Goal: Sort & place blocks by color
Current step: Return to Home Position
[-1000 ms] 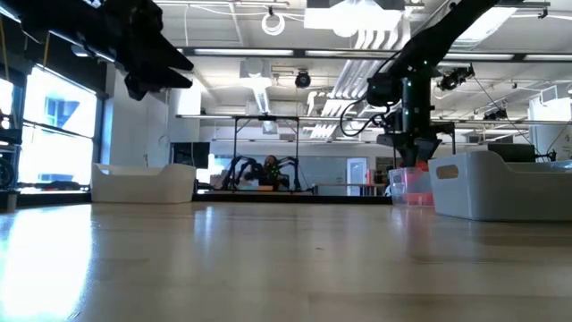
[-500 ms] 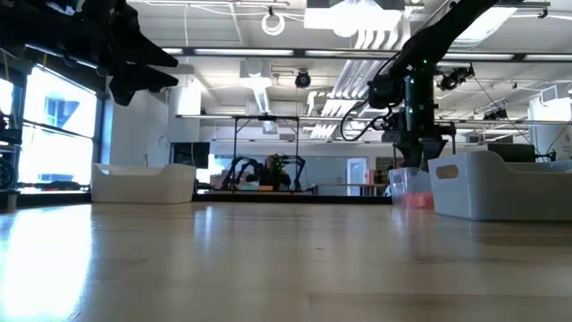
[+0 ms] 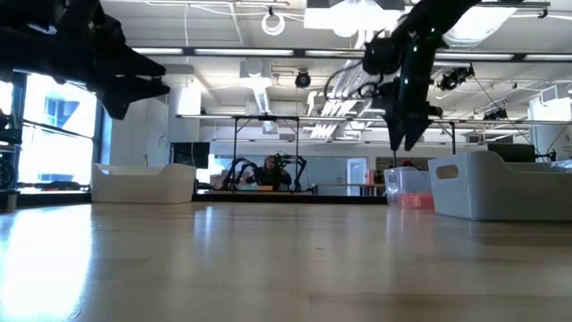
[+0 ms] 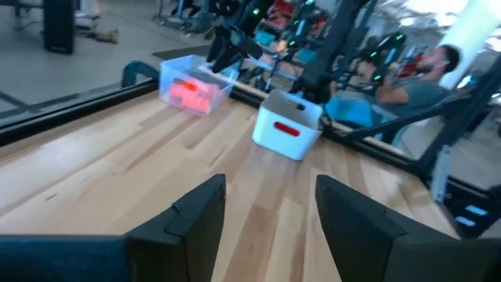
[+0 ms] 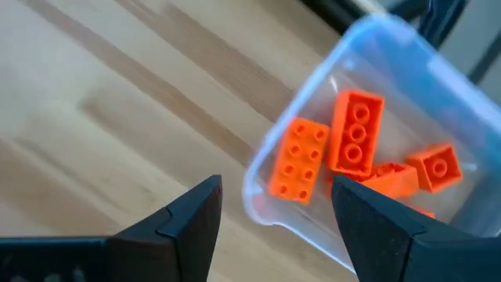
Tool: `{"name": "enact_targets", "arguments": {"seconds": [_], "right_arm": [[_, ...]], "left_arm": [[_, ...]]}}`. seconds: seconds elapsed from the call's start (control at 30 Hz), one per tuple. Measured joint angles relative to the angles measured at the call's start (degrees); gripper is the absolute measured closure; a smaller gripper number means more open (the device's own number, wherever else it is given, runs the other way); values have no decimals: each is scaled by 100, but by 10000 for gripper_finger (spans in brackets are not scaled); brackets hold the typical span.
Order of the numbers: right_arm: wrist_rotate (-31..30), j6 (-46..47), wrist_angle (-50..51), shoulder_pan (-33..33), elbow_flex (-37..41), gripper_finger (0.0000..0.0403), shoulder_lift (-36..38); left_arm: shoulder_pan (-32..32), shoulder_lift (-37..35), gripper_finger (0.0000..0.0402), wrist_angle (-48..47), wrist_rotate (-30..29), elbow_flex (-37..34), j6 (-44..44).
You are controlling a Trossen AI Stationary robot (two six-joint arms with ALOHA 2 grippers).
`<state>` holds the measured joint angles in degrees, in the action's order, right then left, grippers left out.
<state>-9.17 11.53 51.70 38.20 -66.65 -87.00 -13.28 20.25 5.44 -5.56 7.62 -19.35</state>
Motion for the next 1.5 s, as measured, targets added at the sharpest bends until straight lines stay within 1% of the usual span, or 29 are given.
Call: {"name": "enact_targets", "arguments": {"seconds": [0.13, 0.37, 0.43, 0.5, 0.57, 0.63, 0.77, 0.87, 1.0, 1.13, 1.27, 1.4, 1.5], "right_arm": [[-41, 1, -165, -357, 0, 176, 538], [-705, 149, -251, -1222, 0, 176, 1389], [-827, 149, -266, -1498, 0, 176, 1600], [-976, 166, -352, -1779, 55, 176, 1817], [-1033, 180, -642, -2021, 316, 176, 2128], [-963, 189, -997, -2218, 726, 176, 2506], [-906, 531, -1618, -2495, 1637, 176, 3321], [-762, 780, -1927, -2656, 2204, 176, 3917], [-333, 816, -2535, -2894, 2852, 176, 4634], [83, 809, -3285, -3132, 3441, 176, 5284], [542, 780, -4251, -3373, 4076, 176, 5832], [989, 567, -4989, -3624, 4728, 176, 6300], [1201, 486, -5554, -3791, 5221, 176, 6595]], "left_arm": [[0, -210, 213, 490, 223, -308, 31], [0, -629, 213, 513, 309, -548, 46], [-2, -769, 213, 512, 425, -599, 73], [-2, -892, 213, 463, 706, -608, 182], [-2, -1018, 213, 451, 1073, -608, 209], [0, -1135, 213, 449, 1332, -608, 218], [0, -1350, 213, 420, 1435, -608, 355], [0, -1471, 213, 307, 1357, -608, 555], [0, -1563, 213, 258, 1235, -608, 748], [0, -1598, 213, 206, 1232, -608, 852], [0, -1598, 213, 203, 1219, -608, 781], [0, -1598, 213, 203, 1217, -608, 775], [0, -1598, 213, 205, 1217, -608, 876]]}}
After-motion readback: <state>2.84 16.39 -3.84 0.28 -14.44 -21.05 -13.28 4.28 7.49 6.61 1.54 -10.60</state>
